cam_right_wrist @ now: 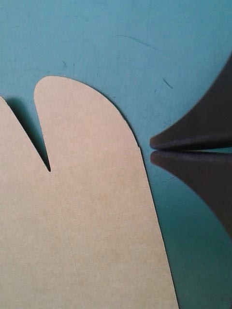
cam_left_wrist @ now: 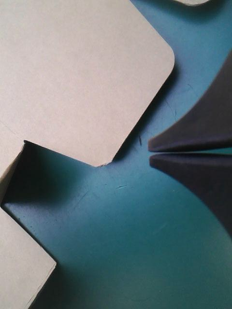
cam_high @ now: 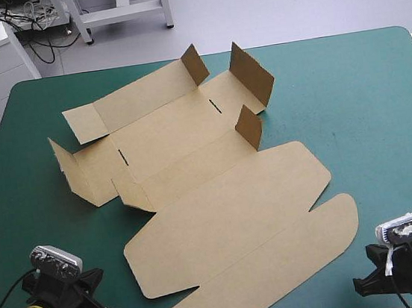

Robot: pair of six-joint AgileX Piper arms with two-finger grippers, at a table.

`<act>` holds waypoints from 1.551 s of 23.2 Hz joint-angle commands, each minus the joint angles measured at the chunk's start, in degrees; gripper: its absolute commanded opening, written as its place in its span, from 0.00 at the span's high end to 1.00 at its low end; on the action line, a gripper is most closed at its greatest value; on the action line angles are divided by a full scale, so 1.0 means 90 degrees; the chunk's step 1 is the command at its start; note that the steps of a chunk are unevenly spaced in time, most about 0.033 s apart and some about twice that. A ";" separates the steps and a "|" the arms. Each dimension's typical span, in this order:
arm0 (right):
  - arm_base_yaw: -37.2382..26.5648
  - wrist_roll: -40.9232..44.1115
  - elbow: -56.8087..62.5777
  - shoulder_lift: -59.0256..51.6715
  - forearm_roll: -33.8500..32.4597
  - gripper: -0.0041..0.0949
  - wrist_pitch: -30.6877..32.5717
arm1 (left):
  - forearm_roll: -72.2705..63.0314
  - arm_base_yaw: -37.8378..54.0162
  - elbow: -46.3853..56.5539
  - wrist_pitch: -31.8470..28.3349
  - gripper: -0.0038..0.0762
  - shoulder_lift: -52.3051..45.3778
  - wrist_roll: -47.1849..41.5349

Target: Fold the box

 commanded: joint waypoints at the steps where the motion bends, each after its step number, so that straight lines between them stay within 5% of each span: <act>1: -0.0010 -0.0071 -0.0212 0.0049 0.0060 0.97 -0.0373 | -0.0103 -0.0051 -0.0202 -0.0361 0.96 0.0039 -0.0013; 7: -0.0010 -0.0472 -0.0212 0.0049 0.0334 0.81 -0.0345 | -0.0103 -0.0051 -0.0202 -0.0361 0.96 0.0039 -0.0013; 12: -0.0010 -0.0458 -0.0212 0.0049 0.0334 0.34 -0.0345 | -0.0103 -0.0051 -0.0202 -0.0361 0.96 0.0039 -0.0013; 15: -0.0010 -0.0137 -0.0212 0.0061 0.0334 0.15 -0.0257 | -0.0103 -0.0051 -0.0202 -0.0361 0.96 0.0039 -0.0013; 23: -0.0010 -0.0149 -0.0566 0.0351 0.0241 0.14 0.0439 | -0.0103 -0.0051 -0.0202 -0.0361 0.96 0.0039 -0.0013; 27: -0.0010 -0.0149 -0.1785 0.1168 0.0241 0.14 0.1499 | -0.0103 -0.0051 -0.0202 -0.0361 0.96 0.0039 -0.0013; 36: -0.0010 -0.0344 -0.3794 0.3494 0.0314 0.14 0.1526 | -0.0091 -0.0051 -0.0190 -0.0398 0.96 0.0039 -0.0044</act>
